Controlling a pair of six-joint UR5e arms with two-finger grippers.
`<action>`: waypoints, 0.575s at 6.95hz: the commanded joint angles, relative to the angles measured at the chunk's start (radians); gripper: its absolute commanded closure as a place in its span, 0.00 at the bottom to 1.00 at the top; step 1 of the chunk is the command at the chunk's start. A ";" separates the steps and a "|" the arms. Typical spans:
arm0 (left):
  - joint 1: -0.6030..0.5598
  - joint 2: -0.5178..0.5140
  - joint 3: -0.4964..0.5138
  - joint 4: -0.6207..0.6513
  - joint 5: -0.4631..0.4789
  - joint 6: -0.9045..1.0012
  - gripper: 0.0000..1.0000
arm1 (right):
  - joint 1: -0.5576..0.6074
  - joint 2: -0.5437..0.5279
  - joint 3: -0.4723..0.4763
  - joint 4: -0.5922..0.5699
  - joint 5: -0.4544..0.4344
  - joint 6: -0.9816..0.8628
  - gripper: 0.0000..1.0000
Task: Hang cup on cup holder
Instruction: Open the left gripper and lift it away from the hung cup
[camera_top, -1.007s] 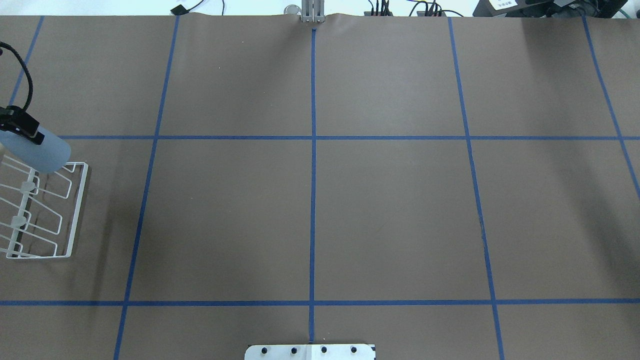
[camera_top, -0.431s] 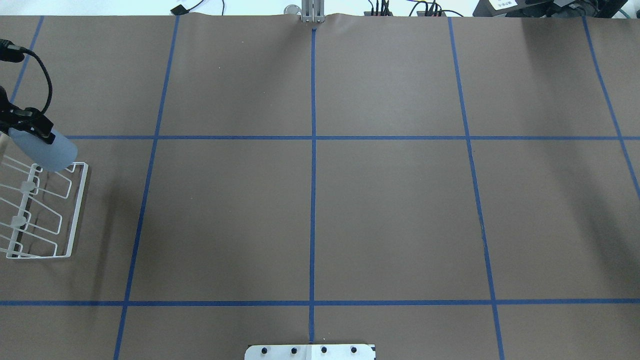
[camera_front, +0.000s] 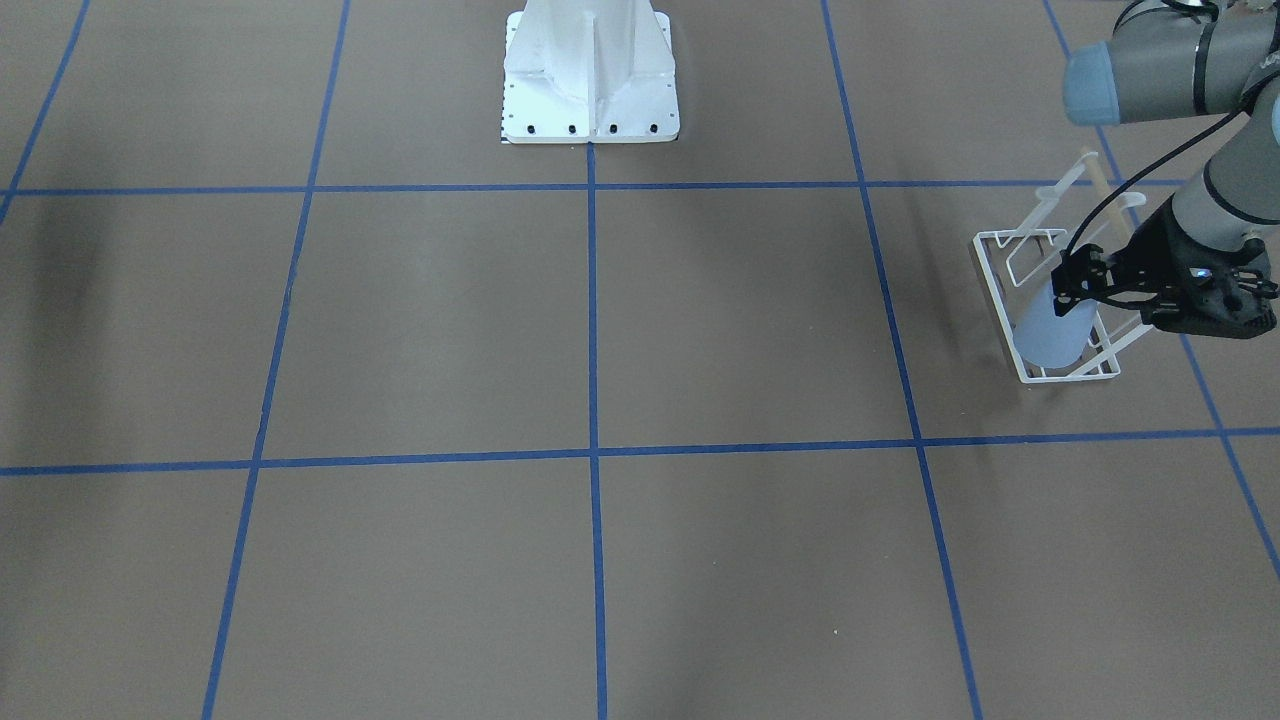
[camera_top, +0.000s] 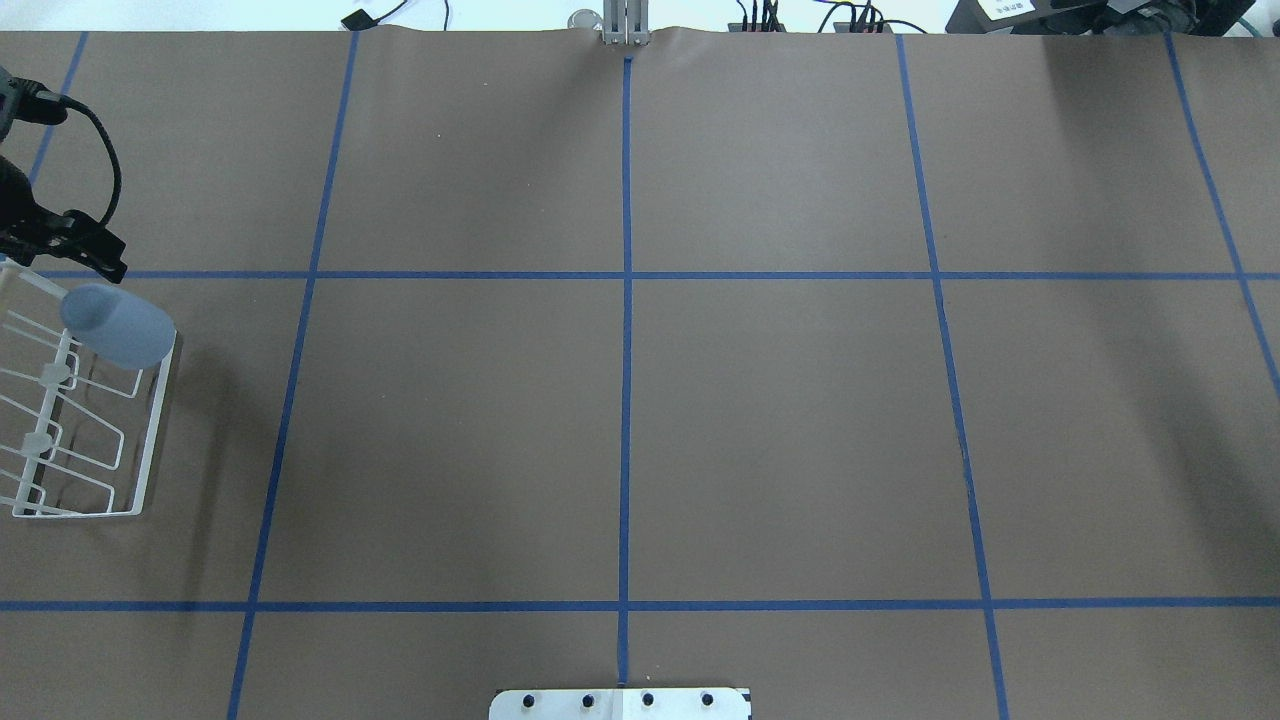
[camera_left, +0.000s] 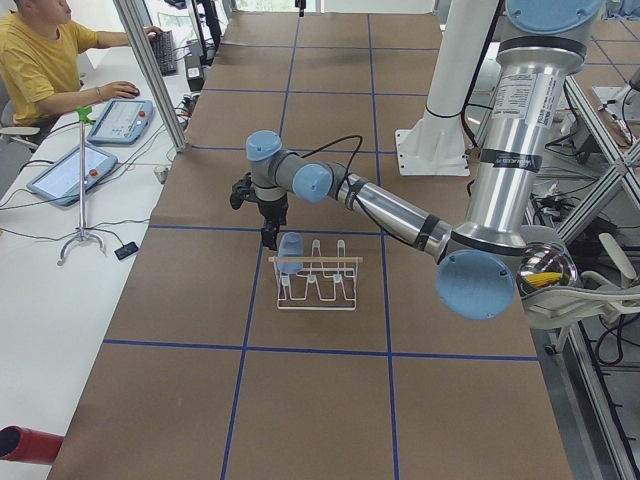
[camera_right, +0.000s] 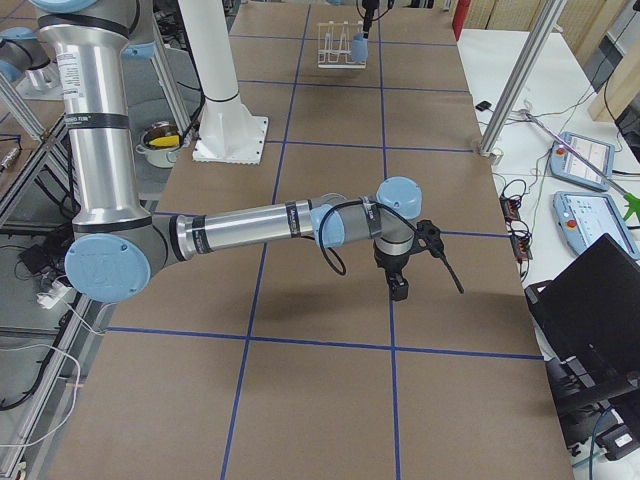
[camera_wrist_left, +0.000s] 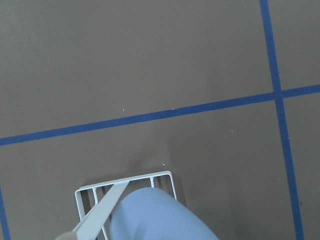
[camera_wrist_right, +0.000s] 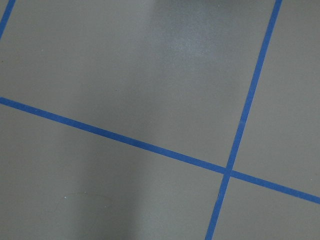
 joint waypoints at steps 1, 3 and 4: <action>-0.008 -0.039 -0.034 0.021 -0.006 -0.001 0.02 | 0.000 0.001 0.005 0.001 0.007 0.024 0.00; -0.090 -0.161 -0.033 0.165 -0.004 0.054 0.02 | 0.000 0.001 0.004 0.001 0.006 0.024 0.00; -0.173 -0.163 0.005 0.166 -0.006 0.161 0.02 | 0.000 0.002 0.002 0.003 0.006 0.023 0.00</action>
